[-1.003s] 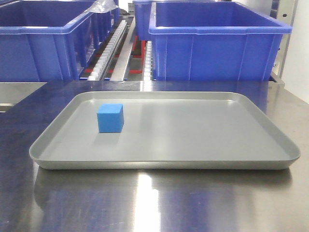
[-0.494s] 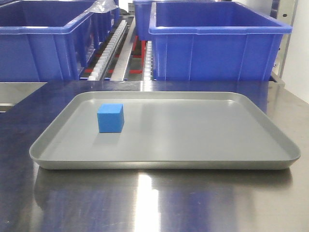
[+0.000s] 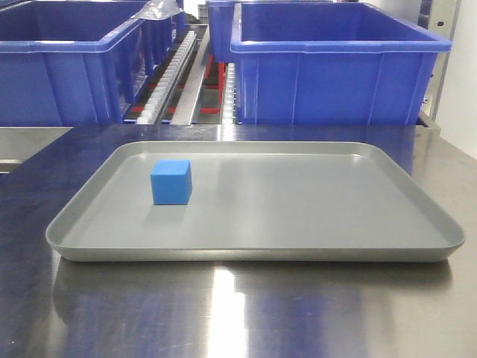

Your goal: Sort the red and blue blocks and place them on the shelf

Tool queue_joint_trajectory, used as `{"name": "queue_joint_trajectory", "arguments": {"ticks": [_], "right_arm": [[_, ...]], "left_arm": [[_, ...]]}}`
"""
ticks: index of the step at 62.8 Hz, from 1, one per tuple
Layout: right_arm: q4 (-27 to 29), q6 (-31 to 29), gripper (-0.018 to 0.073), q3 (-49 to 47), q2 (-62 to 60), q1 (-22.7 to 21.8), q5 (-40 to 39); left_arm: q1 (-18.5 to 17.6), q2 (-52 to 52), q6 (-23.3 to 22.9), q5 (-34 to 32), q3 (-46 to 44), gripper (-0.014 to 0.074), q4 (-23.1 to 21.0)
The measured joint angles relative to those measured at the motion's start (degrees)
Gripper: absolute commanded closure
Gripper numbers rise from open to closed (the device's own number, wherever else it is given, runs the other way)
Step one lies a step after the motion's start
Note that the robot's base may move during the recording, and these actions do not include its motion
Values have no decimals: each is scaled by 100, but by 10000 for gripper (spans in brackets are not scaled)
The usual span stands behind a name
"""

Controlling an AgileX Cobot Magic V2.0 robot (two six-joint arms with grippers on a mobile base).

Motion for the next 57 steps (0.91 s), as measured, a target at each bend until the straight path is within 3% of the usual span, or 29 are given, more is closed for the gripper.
{"name": "queue_joint_trajectory", "arguments": {"ticks": [57], "right_arm": [[0,0,510,0,0,0,11]], "left_arm": [[0,0,0,0,0,470,0]]}}
